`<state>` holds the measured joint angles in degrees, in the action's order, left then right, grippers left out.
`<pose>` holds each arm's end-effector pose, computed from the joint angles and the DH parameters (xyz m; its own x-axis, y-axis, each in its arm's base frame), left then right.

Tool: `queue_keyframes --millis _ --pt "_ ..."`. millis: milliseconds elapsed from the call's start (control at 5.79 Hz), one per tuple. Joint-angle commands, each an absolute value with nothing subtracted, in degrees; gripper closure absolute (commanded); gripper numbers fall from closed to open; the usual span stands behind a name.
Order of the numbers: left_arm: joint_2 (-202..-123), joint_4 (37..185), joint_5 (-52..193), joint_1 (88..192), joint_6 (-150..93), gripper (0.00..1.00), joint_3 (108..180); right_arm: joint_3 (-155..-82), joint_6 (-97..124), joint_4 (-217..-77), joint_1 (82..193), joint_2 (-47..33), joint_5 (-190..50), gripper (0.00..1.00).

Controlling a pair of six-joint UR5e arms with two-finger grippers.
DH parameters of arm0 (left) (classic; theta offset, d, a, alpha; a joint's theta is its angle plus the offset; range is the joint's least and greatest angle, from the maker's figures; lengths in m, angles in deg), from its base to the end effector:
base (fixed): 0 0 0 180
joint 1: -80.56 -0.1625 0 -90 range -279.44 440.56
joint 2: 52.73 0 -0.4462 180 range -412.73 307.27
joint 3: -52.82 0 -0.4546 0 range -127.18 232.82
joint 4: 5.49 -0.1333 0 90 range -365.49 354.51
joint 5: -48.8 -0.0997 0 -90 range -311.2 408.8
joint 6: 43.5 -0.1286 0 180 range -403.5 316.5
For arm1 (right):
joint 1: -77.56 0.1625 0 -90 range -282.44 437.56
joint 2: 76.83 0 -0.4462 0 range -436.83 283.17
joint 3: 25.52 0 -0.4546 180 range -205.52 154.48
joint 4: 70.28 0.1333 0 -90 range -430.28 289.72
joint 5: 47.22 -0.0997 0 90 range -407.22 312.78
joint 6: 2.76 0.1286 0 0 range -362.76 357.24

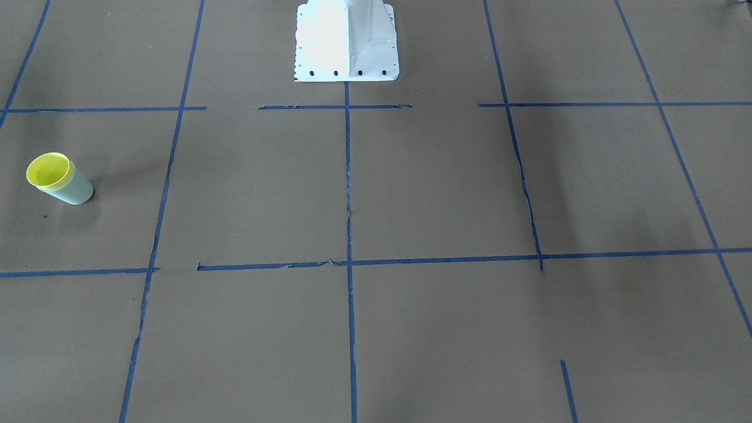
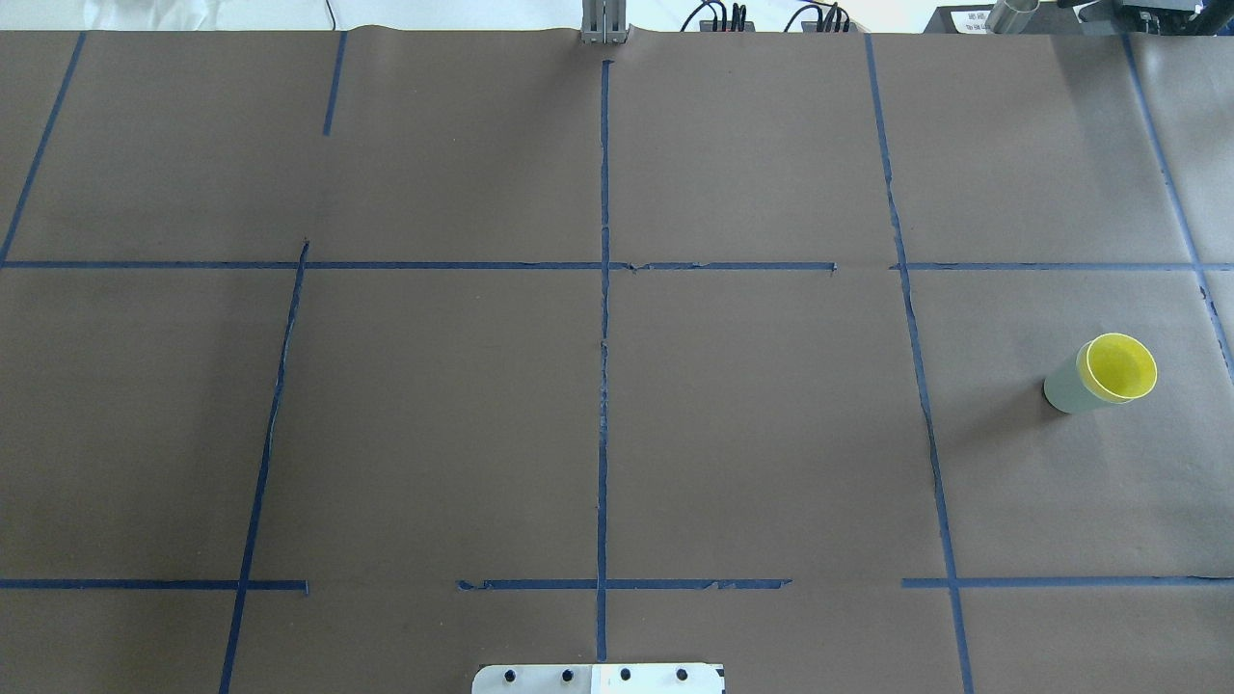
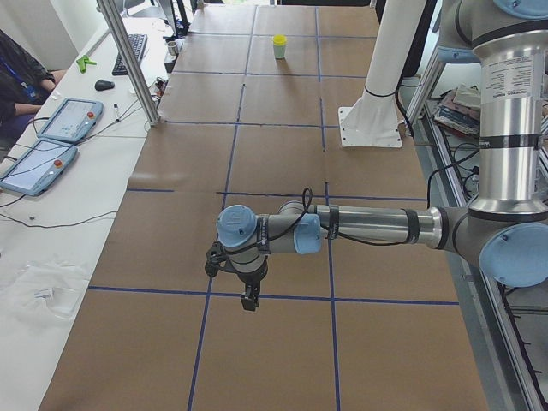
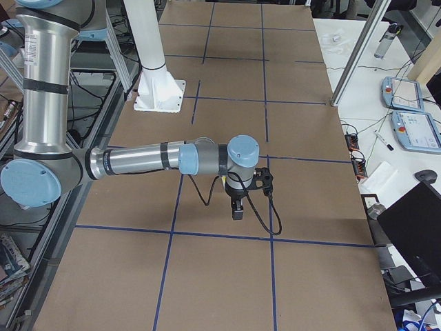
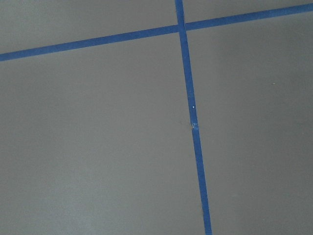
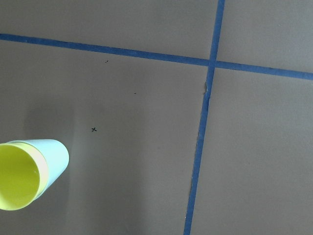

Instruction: Transfer and stack yellow cup on green cup

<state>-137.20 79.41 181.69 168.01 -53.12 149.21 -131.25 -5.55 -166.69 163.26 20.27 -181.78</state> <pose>-0.0233 -0.5055 0.7011 0.7164 0.1491 -0.6815 -0.1664 0.9852 0.0405 0.0056 -0.4993 0.6248 0.7040 -0.1289 0.6984 0.1093 0.9913 0.0728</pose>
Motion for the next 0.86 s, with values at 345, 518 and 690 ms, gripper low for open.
queue_keyframes --millis 345,518,690 --pt "-137.19 79.5 181.69 168.01 -53.16 0.0 149.5 -130.64 -5.66 -166.69 163.25 20.29 -181.69 0.0" --pt "-137.19 79.5 181.69 168.01 -53.08 0.0 149.5 -130.64 -5.66 -166.69 163.25 20.29 -181.69 0.0" --pt "-137.19 79.5 181.69 168.01 -53.16 0.0 149.59 -130.55 -5.66 -166.69 163.25 20.29 -181.69 0.0"
